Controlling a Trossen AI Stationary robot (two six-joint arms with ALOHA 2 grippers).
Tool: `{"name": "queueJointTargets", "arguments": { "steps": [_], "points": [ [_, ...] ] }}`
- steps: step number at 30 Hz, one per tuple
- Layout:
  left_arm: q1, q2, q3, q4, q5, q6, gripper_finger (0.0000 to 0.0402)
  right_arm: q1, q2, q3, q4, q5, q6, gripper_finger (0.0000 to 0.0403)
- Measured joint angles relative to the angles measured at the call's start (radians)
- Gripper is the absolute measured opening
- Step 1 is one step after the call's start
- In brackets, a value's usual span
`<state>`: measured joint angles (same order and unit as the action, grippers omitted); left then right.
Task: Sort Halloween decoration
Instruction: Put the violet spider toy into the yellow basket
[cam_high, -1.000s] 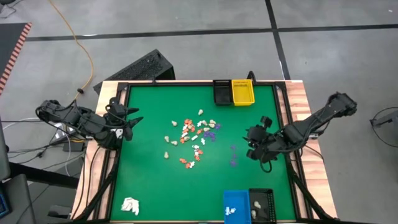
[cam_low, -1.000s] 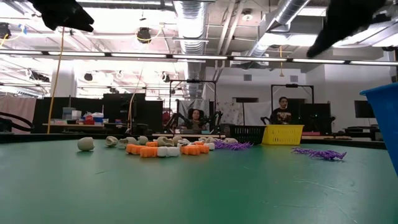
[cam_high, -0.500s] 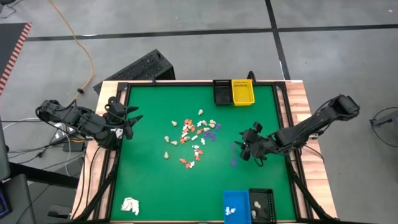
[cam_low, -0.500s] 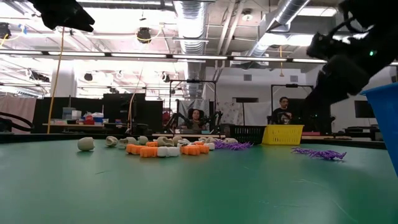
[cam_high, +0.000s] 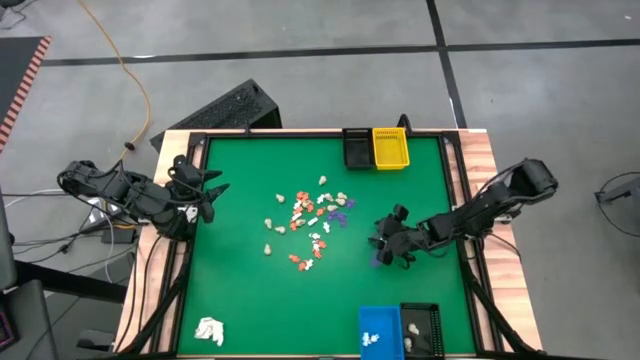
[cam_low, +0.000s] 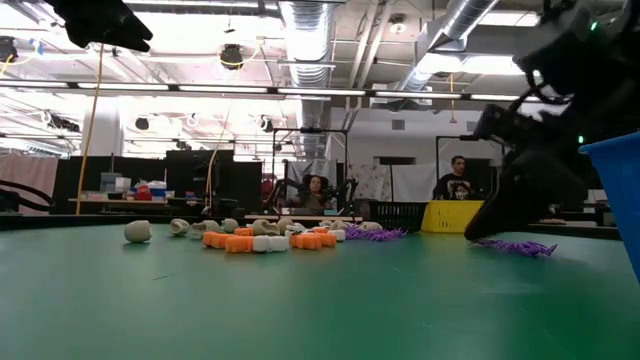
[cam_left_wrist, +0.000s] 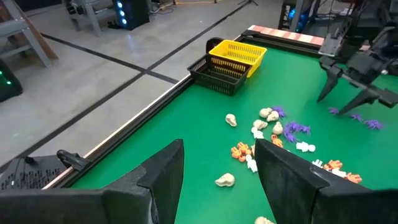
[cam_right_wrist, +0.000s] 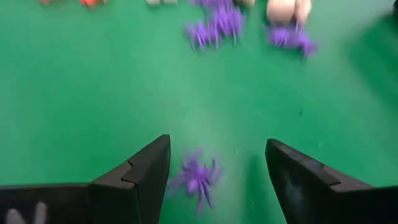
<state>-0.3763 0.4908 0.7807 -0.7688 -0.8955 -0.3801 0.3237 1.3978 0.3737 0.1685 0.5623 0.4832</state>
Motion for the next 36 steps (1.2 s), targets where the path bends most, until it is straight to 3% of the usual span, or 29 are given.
{"name": "queueJointTargets", "arguments": {
  "steps": [9, 21, 27, 36],
  "points": [
    [0.000, 0.000, 0.000, 0.000, -0.002, 0.000, 0.0189, 0.016, 0.044, 0.002, 0.003, -0.007, 0.051, 0.0245],
    [0.000, 0.000, 0.000, -0.001, -0.002, 0.001, 0.0189, 0.016, 0.044, 0.002, -0.007, -0.012, 0.047, 0.0075],
    [0.000, 0.000, 0.000, -0.001, -0.002, 0.001, 0.0189, 0.015, 0.018, 0.011, -0.015, -0.012, 0.035, 0.0012],
    [0.000, 0.000, 0.000, -0.006, -0.002, 0.002, 0.0189, -0.050, -0.131, 0.019, -0.017, 0.004, -0.026, 0.0001]
  ]
}}
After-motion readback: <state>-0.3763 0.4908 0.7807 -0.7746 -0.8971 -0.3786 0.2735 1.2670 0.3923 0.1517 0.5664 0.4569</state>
